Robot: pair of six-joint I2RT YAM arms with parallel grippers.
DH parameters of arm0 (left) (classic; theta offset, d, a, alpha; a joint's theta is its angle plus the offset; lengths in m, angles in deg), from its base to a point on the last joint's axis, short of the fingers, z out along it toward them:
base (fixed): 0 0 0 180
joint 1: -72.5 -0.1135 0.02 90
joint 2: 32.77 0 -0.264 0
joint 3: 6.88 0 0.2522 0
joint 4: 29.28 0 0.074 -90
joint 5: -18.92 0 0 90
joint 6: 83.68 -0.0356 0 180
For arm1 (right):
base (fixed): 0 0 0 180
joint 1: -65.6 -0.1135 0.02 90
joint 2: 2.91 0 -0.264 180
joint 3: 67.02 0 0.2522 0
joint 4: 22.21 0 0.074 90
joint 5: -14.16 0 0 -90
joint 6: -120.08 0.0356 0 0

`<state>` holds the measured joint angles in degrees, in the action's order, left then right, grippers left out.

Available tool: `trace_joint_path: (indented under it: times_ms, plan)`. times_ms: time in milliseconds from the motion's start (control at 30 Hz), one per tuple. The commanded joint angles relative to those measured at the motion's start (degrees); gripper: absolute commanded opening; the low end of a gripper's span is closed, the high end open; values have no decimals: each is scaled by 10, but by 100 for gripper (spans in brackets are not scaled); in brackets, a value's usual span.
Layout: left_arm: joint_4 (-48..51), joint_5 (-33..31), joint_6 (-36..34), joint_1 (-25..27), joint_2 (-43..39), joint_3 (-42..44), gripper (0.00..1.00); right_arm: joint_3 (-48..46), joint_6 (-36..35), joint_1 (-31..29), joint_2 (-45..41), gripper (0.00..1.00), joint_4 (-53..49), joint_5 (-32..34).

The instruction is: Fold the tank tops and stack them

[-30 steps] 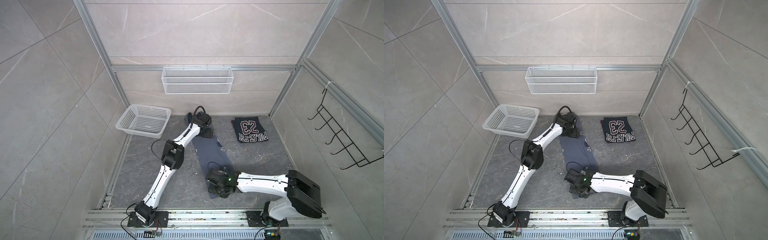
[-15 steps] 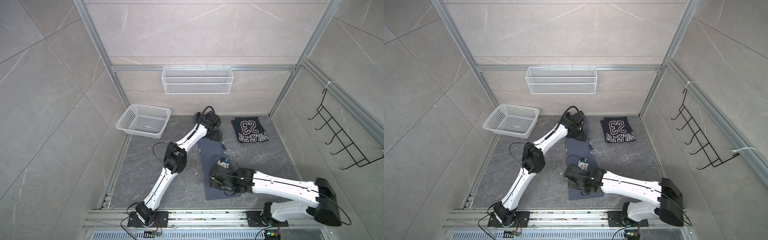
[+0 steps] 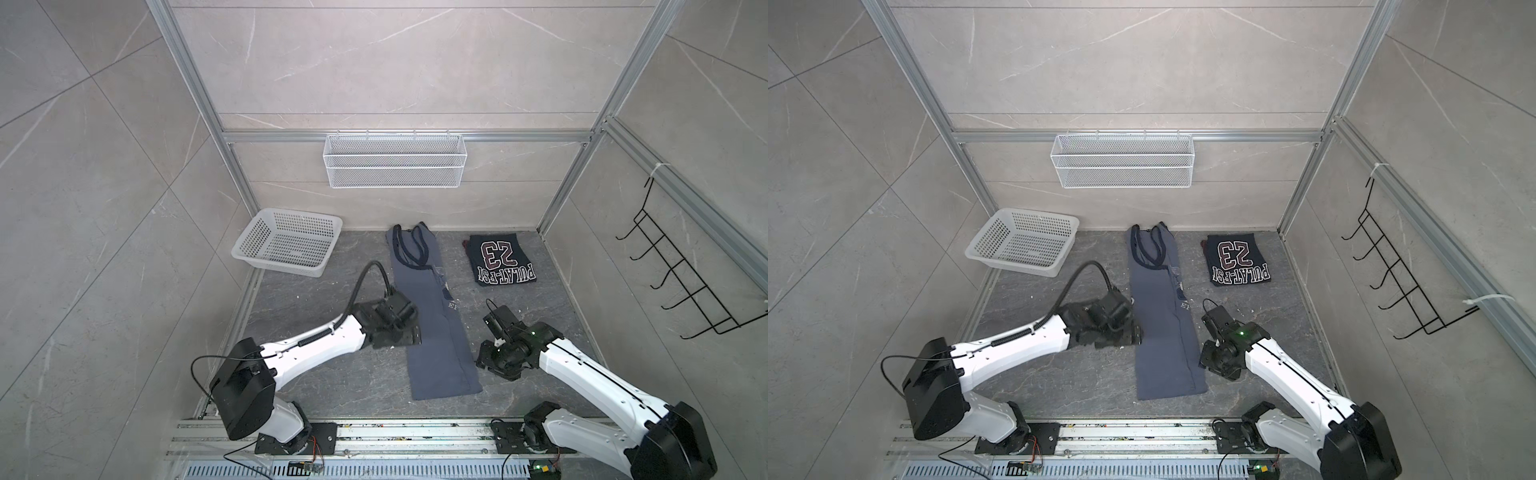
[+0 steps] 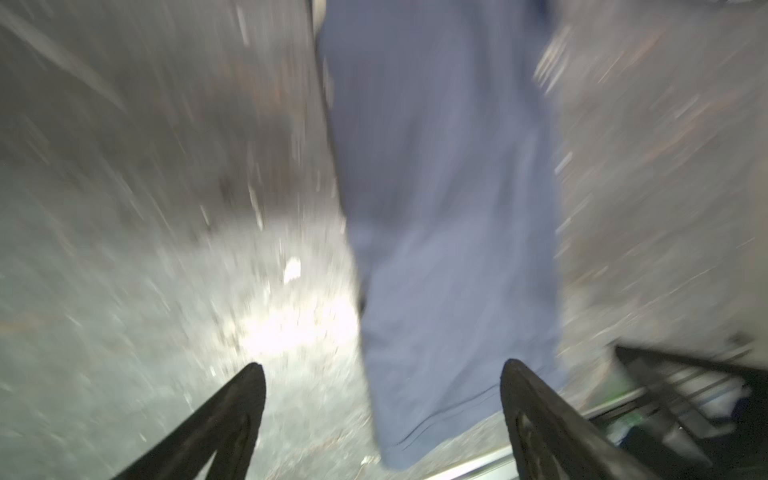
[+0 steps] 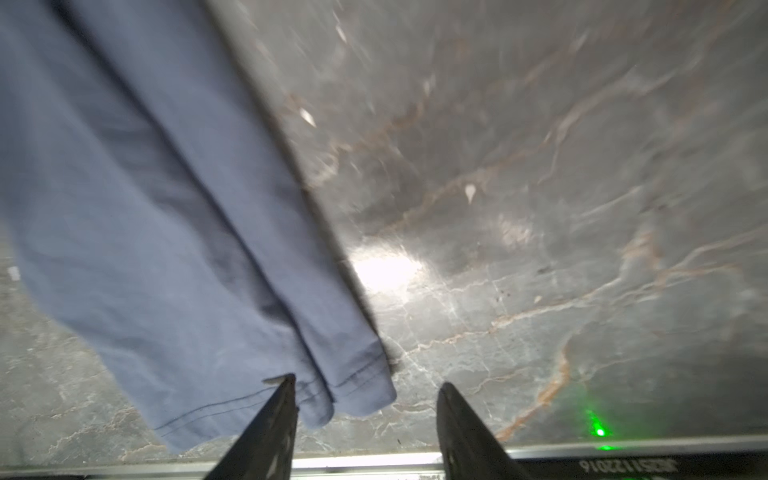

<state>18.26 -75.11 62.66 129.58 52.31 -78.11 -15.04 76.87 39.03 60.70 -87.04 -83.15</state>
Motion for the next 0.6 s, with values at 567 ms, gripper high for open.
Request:
trace_joint_path:
  times_ms: [567]
  plan:
    - [-142,97,188,117,54,86,70,-88,-20,2,68,48,102,-97]
